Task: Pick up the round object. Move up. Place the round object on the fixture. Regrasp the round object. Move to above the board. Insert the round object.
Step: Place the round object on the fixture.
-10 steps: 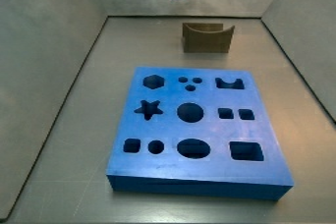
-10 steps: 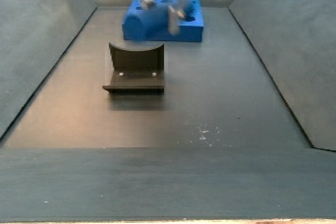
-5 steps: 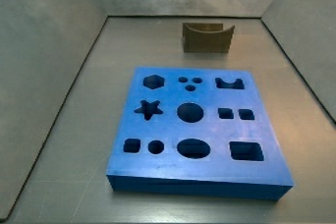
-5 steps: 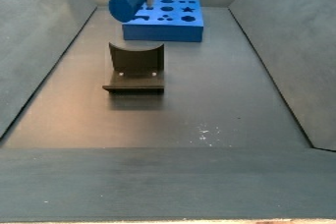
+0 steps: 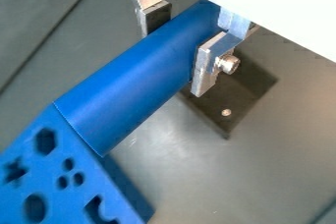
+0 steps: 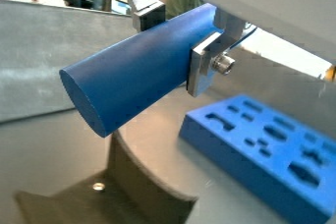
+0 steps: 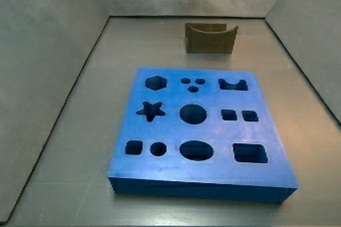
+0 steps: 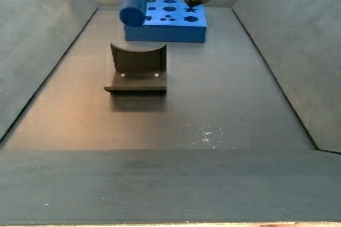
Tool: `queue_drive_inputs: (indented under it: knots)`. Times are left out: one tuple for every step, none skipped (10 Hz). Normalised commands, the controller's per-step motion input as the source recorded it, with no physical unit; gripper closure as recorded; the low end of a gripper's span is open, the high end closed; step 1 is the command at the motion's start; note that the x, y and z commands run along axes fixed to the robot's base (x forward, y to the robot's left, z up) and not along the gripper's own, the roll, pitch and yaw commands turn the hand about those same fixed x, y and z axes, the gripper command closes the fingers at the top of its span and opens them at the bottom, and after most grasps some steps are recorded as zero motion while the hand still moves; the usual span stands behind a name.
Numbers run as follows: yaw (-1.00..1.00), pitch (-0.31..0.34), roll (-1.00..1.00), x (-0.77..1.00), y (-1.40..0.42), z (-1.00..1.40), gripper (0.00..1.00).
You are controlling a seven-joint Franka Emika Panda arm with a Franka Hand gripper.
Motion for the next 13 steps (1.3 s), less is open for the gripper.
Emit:
queue_drive_inputs:
  knots:
    - [-0.07, 0.414, -0.36, 0.10, 0.04, -0.01, 1.00]
    - [-0.13, 0.368, -0.28, 0.09, 0.03, 0.00, 1.00]
    - [-0.19, 0.269, -0.18, 0.07, 0.03, 0.00, 1.00]
    - [-0.20, 0.234, -0.15, 0.07, 0.03, 0.00, 1.00]
    - [-0.17, 0.390, -1.00, 0.13, 0.14, -1.00, 1.00]
    - [-0.17, 0.365, -0.99, 0.14, 0.14, -1.00, 1.00]
    - [-0.25, 0.274, -0.85, 0.18, 0.14, -1.00, 1.00]
    - [-0.29, 0.206, -0.71, 0.19, 0.14, -1.00, 1.00]
    - [-0.30, 0.118, -0.49, 0.20, 0.14, -1.00, 1.00]
    - [-0.29, 0.082, -0.38, 0.20, 0.14, -1.00, 1.00]
    - [-0.26, 0.010, -0.24, 0.20, 0.14, -1.00, 1.00]
    - [-0.23, -0.035, -0.19, 0.20, 0.14, -1.00, 1.00]
    - [-0.18, -0.066, -0.18, 0.17, 0.11, -0.77, 1.00]
